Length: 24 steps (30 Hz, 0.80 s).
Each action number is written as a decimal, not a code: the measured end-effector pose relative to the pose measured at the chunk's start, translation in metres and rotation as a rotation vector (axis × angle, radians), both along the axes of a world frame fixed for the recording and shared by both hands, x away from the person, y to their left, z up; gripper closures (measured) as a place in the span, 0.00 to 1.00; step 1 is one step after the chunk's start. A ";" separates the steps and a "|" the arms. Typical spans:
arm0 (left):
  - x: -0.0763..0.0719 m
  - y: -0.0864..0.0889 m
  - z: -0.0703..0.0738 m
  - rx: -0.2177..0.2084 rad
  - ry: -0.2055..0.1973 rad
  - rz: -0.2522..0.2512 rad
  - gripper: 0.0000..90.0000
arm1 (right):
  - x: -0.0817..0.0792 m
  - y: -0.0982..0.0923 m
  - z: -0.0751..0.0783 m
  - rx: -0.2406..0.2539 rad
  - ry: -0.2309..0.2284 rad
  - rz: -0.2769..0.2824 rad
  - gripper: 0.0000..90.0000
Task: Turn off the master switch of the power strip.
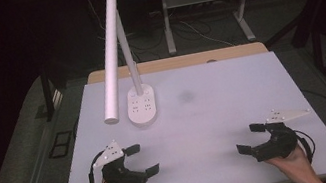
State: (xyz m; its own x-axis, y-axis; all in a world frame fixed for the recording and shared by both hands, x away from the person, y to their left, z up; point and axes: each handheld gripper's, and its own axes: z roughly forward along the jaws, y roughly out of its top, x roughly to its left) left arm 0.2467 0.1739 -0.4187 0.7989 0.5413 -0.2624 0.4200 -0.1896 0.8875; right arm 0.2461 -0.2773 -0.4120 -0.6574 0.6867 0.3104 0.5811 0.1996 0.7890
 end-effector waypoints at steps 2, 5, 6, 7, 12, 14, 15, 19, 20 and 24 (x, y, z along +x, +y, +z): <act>0.000 0.000 0.000 0.000 0.004 0.000 0.00 | 0.000 0.000 0.000 -0.002 0.003 -0.003 0.00; 0.000 -0.001 0.000 0.003 0.005 -0.003 0.00 | 0.000 0.000 0.000 -0.005 0.004 -0.003 0.00; 0.000 -0.001 0.000 0.002 0.005 -0.005 0.00 | 0.000 0.000 0.000 -0.008 0.006 -0.004 0.00; 0.000 -0.002 0.001 0.006 0.006 -0.012 0.00 | 0.000 0.000 -0.001 -0.012 0.004 -0.004 0.00; 0.001 -0.002 0.001 0.020 0.008 -0.019 0.00 | 0.000 0.001 -0.002 -0.019 0.009 -0.001 0.00; 0.001 -0.002 0.002 0.023 0.011 -0.018 0.00 | 0.000 0.001 -0.002 -0.020 0.009 -0.001 0.00; 0.001 -0.002 0.002 0.025 0.013 -0.017 0.00 | 0.000 0.001 -0.002 -0.022 0.009 -0.001 0.00; 0.002 -0.001 0.004 0.030 0.019 -0.014 0.00 | -0.001 0.001 -0.002 -0.026 0.009 -0.002 0.00; 0.003 0.000 0.005 0.033 0.022 -0.012 0.00 | -0.001 0.001 -0.002 -0.026 0.009 -0.002 0.00; 0.005 0.002 0.006 0.034 0.033 -0.003 0.00 | -0.001 0.000 -0.002 -0.028 0.006 -0.006 0.00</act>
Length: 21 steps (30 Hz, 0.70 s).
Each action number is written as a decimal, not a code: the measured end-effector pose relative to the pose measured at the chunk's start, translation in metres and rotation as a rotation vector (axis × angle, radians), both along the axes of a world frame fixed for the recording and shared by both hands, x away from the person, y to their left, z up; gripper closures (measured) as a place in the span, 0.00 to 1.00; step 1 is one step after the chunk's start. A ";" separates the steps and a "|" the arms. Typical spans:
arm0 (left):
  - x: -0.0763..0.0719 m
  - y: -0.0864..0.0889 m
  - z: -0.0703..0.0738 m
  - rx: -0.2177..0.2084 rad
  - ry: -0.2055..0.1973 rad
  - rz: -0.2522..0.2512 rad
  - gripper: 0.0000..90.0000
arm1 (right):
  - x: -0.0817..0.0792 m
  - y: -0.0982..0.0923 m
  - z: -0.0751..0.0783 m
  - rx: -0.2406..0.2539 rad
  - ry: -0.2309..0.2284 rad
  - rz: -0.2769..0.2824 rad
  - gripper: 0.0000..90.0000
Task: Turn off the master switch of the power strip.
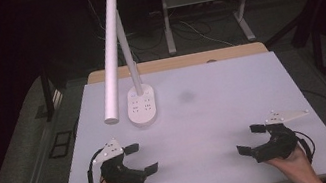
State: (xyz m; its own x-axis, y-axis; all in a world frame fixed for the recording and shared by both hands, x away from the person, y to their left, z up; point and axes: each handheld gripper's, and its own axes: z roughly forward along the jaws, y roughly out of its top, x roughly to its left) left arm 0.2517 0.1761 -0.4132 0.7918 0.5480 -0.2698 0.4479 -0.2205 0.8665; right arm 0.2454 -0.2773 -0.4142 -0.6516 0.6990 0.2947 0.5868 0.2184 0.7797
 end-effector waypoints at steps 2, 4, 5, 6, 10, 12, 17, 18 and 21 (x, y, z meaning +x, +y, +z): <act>0.001 0.000 0.000 0.001 0.002 0.005 0.00 | 0.000 0.000 0.000 0.000 -0.001 -0.003 0.00; 0.001 0.000 0.002 0.010 0.005 0.002 0.00 | -0.001 0.000 0.000 -0.001 -0.002 -0.004 0.00; 0.002 0.000 0.005 0.019 0.005 0.001 0.00 | 0.000 -0.001 0.000 -0.003 -0.002 -0.005 0.00; 0.002 0.000 0.005 0.019 0.005 0.001 0.00 | 0.000 -0.001 0.000 -0.003 -0.002 -0.005 0.00; 0.005 0.001 0.008 0.031 0.015 0.006 0.00 | 0.000 -0.001 0.000 -0.003 -0.007 -0.009 0.00; 0.006 0.002 0.008 0.030 0.020 0.008 0.00 | 0.000 -0.001 0.000 -0.004 -0.007 -0.009 0.00; 0.011 0.004 0.010 0.045 0.029 0.010 0.00 | 0.000 -0.002 0.000 -0.006 -0.009 -0.013 0.00; 0.012 0.004 0.011 0.050 0.030 0.010 0.00 | 0.001 -0.002 -0.001 -0.007 -0.012 -0.014 0.00; 0.016 0.005 0.014 0.059 0.033 0.006 0.00 | 0.000 -0.002 0.000 -0.005 -0.002 -0.021 0.00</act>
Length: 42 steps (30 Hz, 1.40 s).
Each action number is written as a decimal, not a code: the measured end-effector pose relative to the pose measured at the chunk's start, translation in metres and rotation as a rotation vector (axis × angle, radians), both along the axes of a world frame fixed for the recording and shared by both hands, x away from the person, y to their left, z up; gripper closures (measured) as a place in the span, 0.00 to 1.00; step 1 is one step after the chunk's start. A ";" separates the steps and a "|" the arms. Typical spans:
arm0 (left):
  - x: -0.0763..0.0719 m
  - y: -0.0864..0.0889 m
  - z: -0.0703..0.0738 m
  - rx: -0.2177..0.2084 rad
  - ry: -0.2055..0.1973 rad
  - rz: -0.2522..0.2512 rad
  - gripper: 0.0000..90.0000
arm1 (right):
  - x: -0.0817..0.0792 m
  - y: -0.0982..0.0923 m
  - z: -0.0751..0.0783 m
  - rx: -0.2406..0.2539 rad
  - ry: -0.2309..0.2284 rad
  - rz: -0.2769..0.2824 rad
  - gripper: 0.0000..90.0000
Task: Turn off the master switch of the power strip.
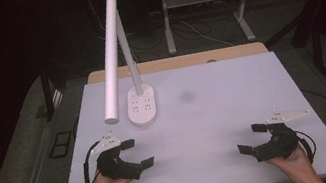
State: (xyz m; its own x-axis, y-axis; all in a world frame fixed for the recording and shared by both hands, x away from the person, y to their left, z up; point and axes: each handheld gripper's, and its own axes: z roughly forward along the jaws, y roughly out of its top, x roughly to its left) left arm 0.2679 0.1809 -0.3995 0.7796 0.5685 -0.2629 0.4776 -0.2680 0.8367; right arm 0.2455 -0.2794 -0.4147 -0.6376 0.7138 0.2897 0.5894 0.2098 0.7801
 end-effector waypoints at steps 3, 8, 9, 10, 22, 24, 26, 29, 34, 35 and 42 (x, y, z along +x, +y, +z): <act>0.002 0.000 0.002 0.006 0.006 -0.006 0.00 | 0.000 -0.001 0.000 -0.002 -0.009 -0.001 0.00; 0.007 0.000 0.008 0.028 0.005 -0.010 0.00 | 0.001 -0.001 -0.001 -0.004 -0.006 -0.004 0.00; 0.008 0.000 0.008 0.033 0.004 -0.014 0.00 | 0.001 0.000 -0.001 -0.004 -0.006 -0.004 0.00; 0.009 0.001 0.009 0.035 0.004 -0.014 0.00 | 0.001 0.000 -0.001 -0.004 -0.006 -0.003 0.00; 0.022 0.003 0.015 0.045 0.012 0.000 0.00 | 0.000 0.000 -0.001 -0.009 -0.002 0.000 0.00; 0.024 0.003 0.016 0.049 0.015 0.002 0.00 | 0.000 0.000 -0.001 -0.009 -0.002 -0.001 0.00; 0.026 0.003 0.017 0.053 0.015 0.001 0.00 | 0.000 0.000 -0.001 -0.009 -0.002 0.000 0.00; 0.030 0.003 0.018 0.051 0.019 0.006 0.00 | 0.000 0.000 -0.001 -0.009 -0.003 0.000 0.00; 0.038 0.005 0.021 0.061 0.019 0.013 0.00 | 0.000 0.000 -0.002 -0.013 -0.003 0.001 0.00; 0.039 0.005 0.021 0.059 0.021 0.018 0.00 | 0.000 0.000 -0.002 -0.013 -0.003 0.001 0.00; 0.047 0.006 0.024 0.082 0.025 0.018 0.00 | 0.000 0.000 -0.002 -0.017 -0.006 -0.001 0.00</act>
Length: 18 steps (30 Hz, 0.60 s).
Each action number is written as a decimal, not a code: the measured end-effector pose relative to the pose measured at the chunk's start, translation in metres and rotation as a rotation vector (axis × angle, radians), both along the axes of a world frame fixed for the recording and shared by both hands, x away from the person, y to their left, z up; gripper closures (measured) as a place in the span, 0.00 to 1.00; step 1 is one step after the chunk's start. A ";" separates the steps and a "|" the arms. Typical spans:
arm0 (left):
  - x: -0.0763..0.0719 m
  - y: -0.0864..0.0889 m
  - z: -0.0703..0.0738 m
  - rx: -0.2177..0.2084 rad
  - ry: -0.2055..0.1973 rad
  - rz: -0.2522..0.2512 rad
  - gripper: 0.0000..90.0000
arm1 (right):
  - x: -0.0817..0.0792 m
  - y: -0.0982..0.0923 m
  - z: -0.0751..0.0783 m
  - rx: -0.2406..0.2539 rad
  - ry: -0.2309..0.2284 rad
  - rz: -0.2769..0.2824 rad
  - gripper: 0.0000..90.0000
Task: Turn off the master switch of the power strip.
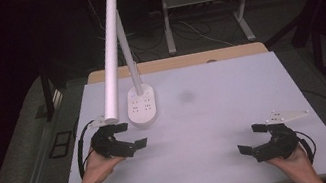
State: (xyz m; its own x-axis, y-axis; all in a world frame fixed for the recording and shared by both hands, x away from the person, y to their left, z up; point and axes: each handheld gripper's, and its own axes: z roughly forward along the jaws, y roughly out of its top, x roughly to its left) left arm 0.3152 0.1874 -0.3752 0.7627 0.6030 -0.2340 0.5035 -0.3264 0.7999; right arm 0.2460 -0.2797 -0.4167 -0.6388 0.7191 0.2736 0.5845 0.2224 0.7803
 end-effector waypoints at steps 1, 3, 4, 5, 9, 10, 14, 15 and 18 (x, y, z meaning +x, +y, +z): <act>0.001 0.000 0.000 0.006 0.001 -0.001 0.00 | 0.000 0.000 0.000 0.000 -0.002 -0.001 0.00; 0.004 0.002 0.001 0.016 0.001 0.001 0.00 | 0.000 -0.001 0.000 0.001 -0.003 -0.002 0.00; 0.005 0.002 0.002 0.016 0.003 0.004 0.00 | 0.000 -0.001 0.001 0.003 0.001 -0.008 0.00; 0.007 0.002 0.002 0.025 0.003 0.005 0.00 | 0.000 -0.002 0.001 0.002 -0.004 -0.009 0.00; 0.012 0.003 0.006 0.035 0.001 0.011 0.00 | 0.000 -0.003 0.001 0.005 -0.004 -0.014 0.00; 0.014 0.004 0.008 0.040 0.000 0.010 0.00 | 0.000 -0.004 0.001 0.006 -0.004 -0.015 0.00; 0.018 0.007 0.012 0.046 -0.003 0.019 0.00 | 0.001 -0.003 0.000 0.001 -0.003 -0.014 0.00; 0.021 0.009 0.013 0.045 -0.005 0.025 0.00 | 0.001 -0.003 0.000 0.001 -0.003 -0.014 0.00; 0.023 0.011 0.015 0.044 -0.004 0.033 0.00 | 0.001 -0.003 0.000 0.001 -0.003 -0.014 0.00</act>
